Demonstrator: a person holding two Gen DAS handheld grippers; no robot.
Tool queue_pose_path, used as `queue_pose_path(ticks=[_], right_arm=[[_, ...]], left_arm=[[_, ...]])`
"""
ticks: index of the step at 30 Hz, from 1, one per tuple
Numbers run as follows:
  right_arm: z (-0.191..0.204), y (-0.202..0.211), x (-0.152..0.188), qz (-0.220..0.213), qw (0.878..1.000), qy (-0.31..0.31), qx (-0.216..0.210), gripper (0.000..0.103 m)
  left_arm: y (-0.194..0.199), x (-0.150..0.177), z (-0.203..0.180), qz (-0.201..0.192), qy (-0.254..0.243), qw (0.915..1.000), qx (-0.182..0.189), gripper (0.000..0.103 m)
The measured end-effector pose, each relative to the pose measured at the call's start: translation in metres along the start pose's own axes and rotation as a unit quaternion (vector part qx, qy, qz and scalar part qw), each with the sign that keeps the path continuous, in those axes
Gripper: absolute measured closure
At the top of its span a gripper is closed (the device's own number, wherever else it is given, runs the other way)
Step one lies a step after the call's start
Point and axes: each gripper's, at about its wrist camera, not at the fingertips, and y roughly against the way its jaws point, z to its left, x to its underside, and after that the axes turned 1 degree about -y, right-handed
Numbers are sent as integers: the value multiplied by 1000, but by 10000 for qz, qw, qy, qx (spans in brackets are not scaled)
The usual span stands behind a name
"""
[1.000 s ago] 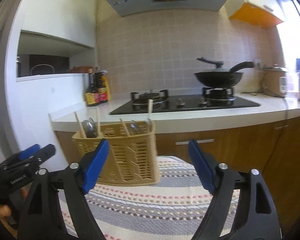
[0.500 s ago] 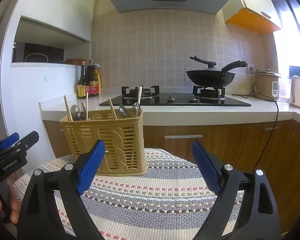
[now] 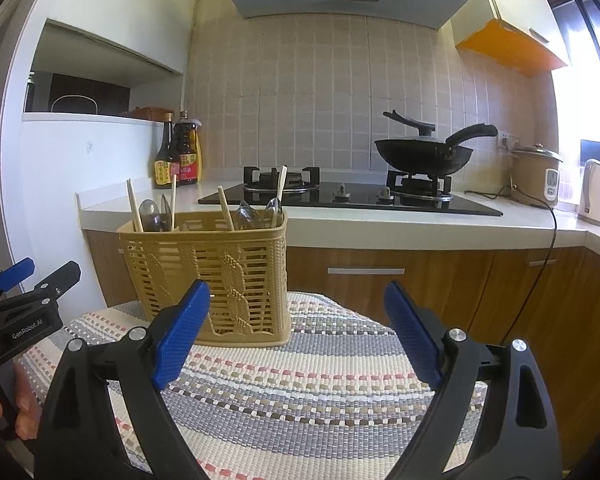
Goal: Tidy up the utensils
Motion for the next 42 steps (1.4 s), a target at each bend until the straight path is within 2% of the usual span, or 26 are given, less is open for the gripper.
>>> queue_pose_path(ticks=[13,17,24,42], right_arm=[[1,2,-1,-19,10000,34,16,18],[3,3,-1,-58,9999,87,19,15],[3,4,-1,-76,9999,87,30,14],[-5,-10,3,121,9999,11,115,14]], left_arm=[[-2,1,-2,61,-58,10000,5,9],[-3,1,-2,89,-56,9999,24,8],[-4,2,-2,128,-39,9999,12,8],[-8,3,-1,225,-35,9997,34,8]])
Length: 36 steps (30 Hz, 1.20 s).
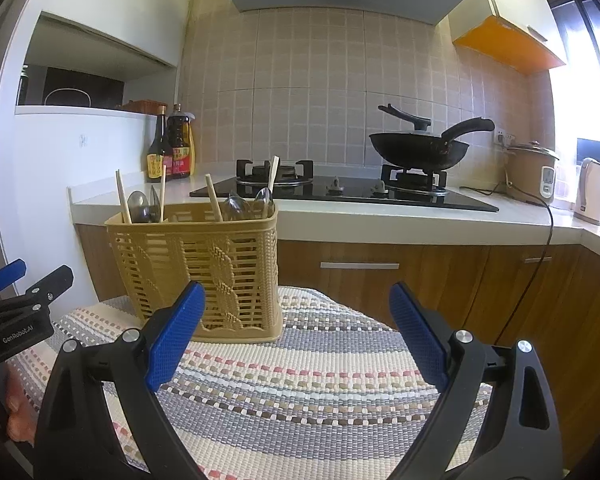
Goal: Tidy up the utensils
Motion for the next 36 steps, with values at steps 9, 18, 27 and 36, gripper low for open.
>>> queue_pose_path(ticks=[9,18,27,36], right_arm=[[1,1,0,-30,10000,32,-9,14],[3,4,0,-70,9999,78,-23,14],[4,5,-1,-84,9999,103,-41,14],[4,5,-1,-78,9999,103,-54,14]], left_arm=[[1,1,1,-2,7,10000,8,8],[1,1,1,7,-7,10000,-3,8],[0,1,2,10,-11,10000,-4,8],[0,1,2,13,-17,10000,-2,8]])
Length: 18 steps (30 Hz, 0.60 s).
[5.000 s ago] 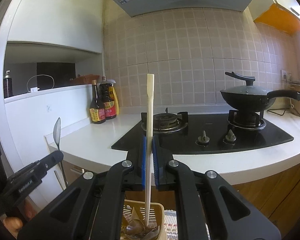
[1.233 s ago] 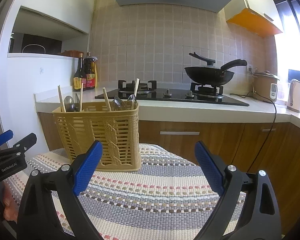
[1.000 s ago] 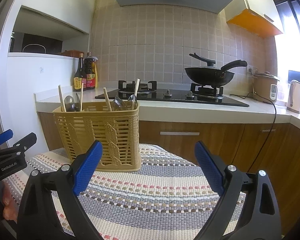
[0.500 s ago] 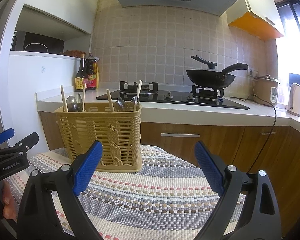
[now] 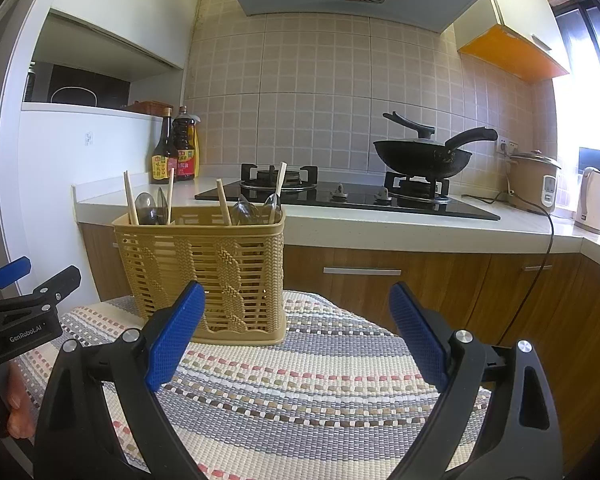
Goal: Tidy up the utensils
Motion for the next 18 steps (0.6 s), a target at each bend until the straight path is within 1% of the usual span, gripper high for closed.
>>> queue_pose_path(ticks=[18], right_arm=[[1,0,0,8,10000,8,-17,14]], left_arm=[[2,1,-4,-28,-93,10000,-9,8]])
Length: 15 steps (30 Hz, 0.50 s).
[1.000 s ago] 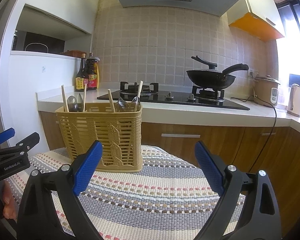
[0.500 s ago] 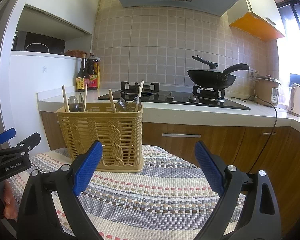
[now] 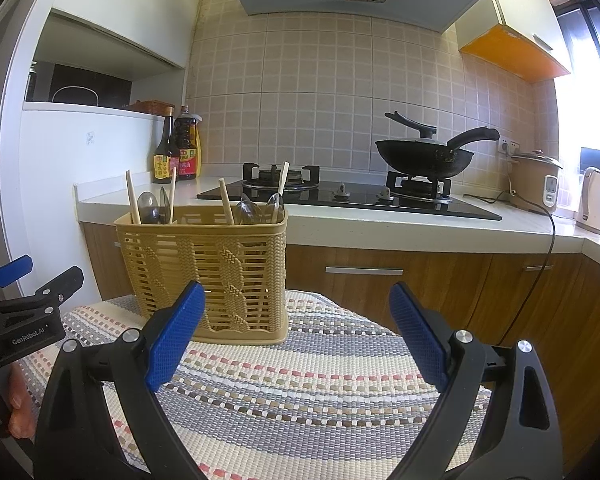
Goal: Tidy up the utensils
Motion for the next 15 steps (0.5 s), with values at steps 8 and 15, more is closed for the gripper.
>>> queue_pose_path(ticks=[8,15], right_arm=[[-1,0,0,3,10000,-12,-14,14],[0,0,0,2,10000,-15,-8,14]], left_arm=[[1,0,-2,-53,-38,10000,-19,8],[4,0,-4,-137,-99,9999,-4,8]])
